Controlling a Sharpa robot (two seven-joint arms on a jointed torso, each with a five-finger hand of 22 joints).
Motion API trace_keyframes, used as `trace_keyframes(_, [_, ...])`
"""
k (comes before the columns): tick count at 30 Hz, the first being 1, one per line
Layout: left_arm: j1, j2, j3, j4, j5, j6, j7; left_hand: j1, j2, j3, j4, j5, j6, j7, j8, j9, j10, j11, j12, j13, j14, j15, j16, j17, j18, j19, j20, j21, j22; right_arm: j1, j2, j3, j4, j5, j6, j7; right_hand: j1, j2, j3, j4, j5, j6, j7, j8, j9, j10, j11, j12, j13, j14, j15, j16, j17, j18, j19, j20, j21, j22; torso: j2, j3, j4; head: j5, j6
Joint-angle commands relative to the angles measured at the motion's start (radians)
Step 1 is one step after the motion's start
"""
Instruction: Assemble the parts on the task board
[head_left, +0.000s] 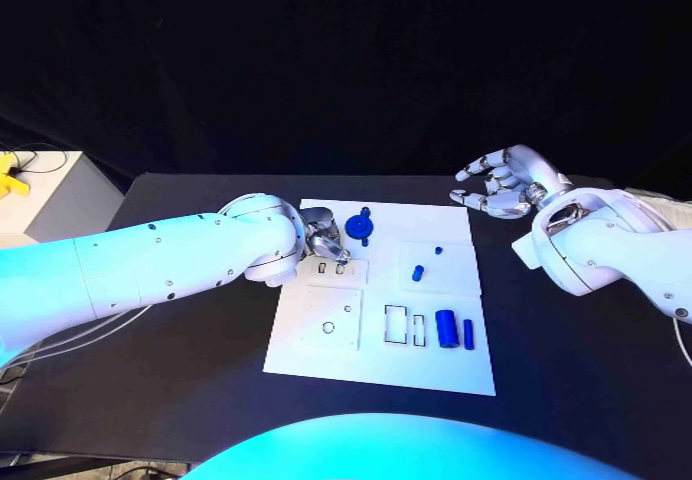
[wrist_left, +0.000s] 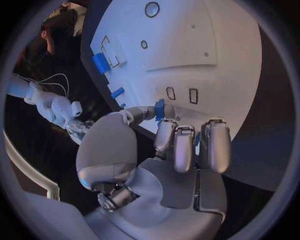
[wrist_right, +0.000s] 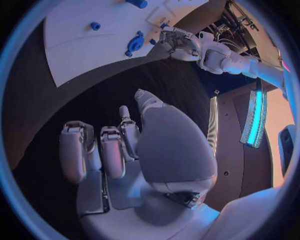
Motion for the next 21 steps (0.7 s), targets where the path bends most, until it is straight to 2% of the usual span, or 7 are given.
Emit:
trace_keyframes(1, [-0.001, 0.007, -0.001, -0.008, -0.008, 0.035, 0.004, 0.001, 0.01, 0.17, -0.175, 0.002, 0.051, -0.046, 0.006, 0.001, 0.009, -0.002, 0.007, 0.001, 0.1, -0.008, 0.006, 0.243, -0.009, 0.008, 0.001, 0.005, 0.027, -0.001, 0.0, 0.0, 0.003, -0.006, 0.01, 0.007, -0.01, -0.002, 0.005, 0.002, 0.002, -0.009, -0.001, -0.001, -0.001, -0.003, 0.0, -0.001, 0.067, 0.095, -0.001, -0.003, 0.228, 0.013, 0.043, 0.0, -0.005, 0.179, -0.001, -0.0003, 0.0012, 0.0, -0.002])
trace_keyframes(3, [-0.001, 0.008, -0.001, -0.01, -0.011, 0.044, 0.003, 0.001, 0.01, 0.17, -0.175, 0.002, 0.051, -0.046, 0.006, 0.001, 0.009, -0.002, 0.007, 0.001, 0.1, -0.008, 0.006, 0.243, -0.009, 0.008, 0.001, 0.005, 0.027, -0.001, -0.001, 0.0, 0.003, -0.006, 0.01, 0.007, -0.01, -0.002, 0.005, 0.002, 0.002, -0.009, -0.001, -0.001, -0.001, -0.003, 0.0, -0.001, 0.067, 0.095, -0.001, -0.003, 0.228, 0.013, 0.043, 0.0, -0.005, 0.179, 0.0, -0.0003, 0.0017, 0.0, -0.006])
trace_keyframes(6, [-0.001, 0.009, -0.002, -0.012, -0.019, 0.054, 0.002, 0.001, 0.01, 0.169, -0.176, 0.001, 0.051, -0.046, 0.006, 0.001, 0.009, -0.002, 0.007, 0.002, 0.1, -0.008, 0.006, 0.244, -0.009, 0.009, 0.001, 0.005, 0.028, -0.001, -0.002, 0.0, 0.004, -0.005, 0.01, 0.007, -0.01, -0.002, 0.005, 0.002, 0.002, -0.009, -0.001, -0.001, -0.001, -0.003, 0.0, -0.001, 0.067, 0.095, -0.001, -0.003, 0.228, 0.013, 0.043, 0.0, -0.005, 0.179, 0.001, -0.0007, 0.0022, -0.004, -0.003])
trace_keyframes(8, [-0.001, 0.009, -0.002, -0.013, -0.022, 0.059, 0.001, 0.001, 0.01, 0.169, -0.176, 0.001, 0.051, -0.046, 0.006, 0.001, 0.01, -0.002, 0.007, 0.002, 0.1, -0.008, 0.006, 0.244, -0.009, 0.009, 0.001, 0.005, 0.028, -0.001, -0.002, 0.0, 0.005, -0.005, 0.01, 0.006, -0.01, -0.002, 0.005, 0.002, 0.002, -0.009, -0.001, -0.001, -0.001, -0.003, 0.0, -0.001, 0.067, 0.095, -0.001, -0.003, 0.228, 0.013, 0.043, 0.0, -0.005, 0.179, 0.0, -0.001, 0.002, -0.006, -0.007])
trace_keyframes(21, [-0.001, 0.01, -0.003, -0.014, -0.034, 0.092, -0.003, 0.002, 0.01, 0.169, -0.177, 0.002, 0.051, -0.046, 0.005, 0.0, 0.011, -0.003, 0.009, 0.005, 0.101, -0.008, 0.007, 0.245, -0.009, 0.01, 0.0, 0.006, 0.03, -0.001, -0.003, 0.0, 0.006, -0.005, 0.011, 0.006, -0.01, -0.002, 0.005, 0.002, 0.002, -0.009, -0.001, -0.001, -0.001, -0.003, 0.0, -0.001, 0.067, 0.095, -0.001, -0.003, 0.228, 0.013, 0.043, 0.0, -0.005, 0.179, -0.001, -0.0006, 0.0016, -0.005, -0.008])
